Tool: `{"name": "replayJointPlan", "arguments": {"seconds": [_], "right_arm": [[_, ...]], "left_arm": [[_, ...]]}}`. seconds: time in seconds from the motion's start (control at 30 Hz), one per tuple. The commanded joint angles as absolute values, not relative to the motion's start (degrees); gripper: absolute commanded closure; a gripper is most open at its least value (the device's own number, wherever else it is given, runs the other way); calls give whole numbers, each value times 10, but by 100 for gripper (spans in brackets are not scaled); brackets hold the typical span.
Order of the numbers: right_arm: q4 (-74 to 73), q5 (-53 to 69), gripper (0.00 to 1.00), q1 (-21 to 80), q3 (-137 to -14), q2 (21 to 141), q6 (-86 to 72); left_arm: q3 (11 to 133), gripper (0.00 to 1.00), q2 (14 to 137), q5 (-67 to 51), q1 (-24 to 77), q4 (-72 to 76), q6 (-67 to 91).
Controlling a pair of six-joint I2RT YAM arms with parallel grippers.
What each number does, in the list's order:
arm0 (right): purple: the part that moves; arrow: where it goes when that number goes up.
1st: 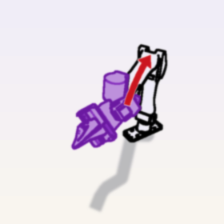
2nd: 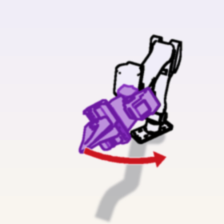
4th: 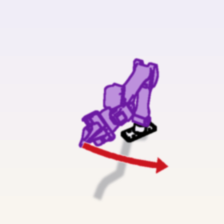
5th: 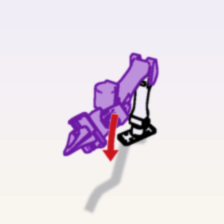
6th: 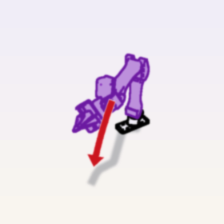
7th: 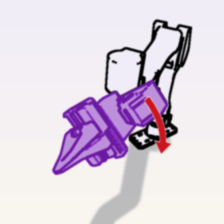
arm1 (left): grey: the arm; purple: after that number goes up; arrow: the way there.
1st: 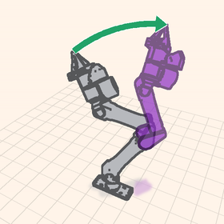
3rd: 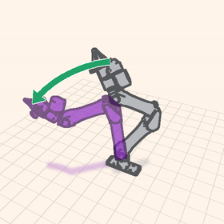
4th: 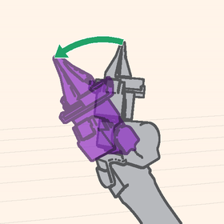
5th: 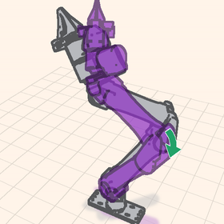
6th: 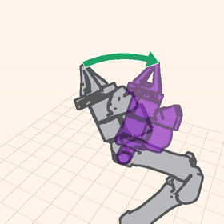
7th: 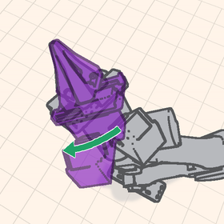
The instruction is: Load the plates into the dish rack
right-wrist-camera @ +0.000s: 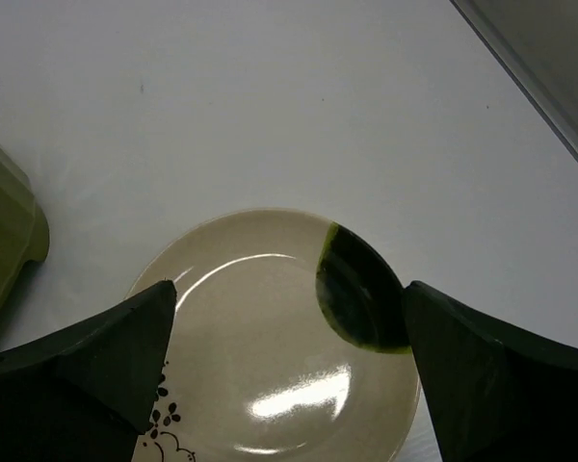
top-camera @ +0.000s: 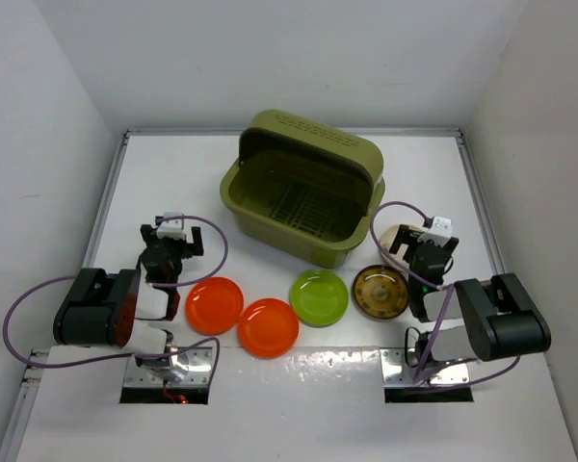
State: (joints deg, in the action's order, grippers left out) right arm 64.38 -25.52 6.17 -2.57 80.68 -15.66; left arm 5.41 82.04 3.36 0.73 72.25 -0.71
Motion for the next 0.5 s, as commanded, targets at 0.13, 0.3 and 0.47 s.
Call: {"name": "replayJointPlan", "arguments": {"seconds": [0.13,0.3,0.47], "right_arm": [[506,-263,0,89,-23,645,-124],[319,-273,0,89,-139,549,-5],[101,-367,0,83,-359,576,-102]], "left_arm": [[69,1,822,32,7,743,6],[150,1,735,3,2,558,-1],[441,1,689,78,-5,167,-70]]}}
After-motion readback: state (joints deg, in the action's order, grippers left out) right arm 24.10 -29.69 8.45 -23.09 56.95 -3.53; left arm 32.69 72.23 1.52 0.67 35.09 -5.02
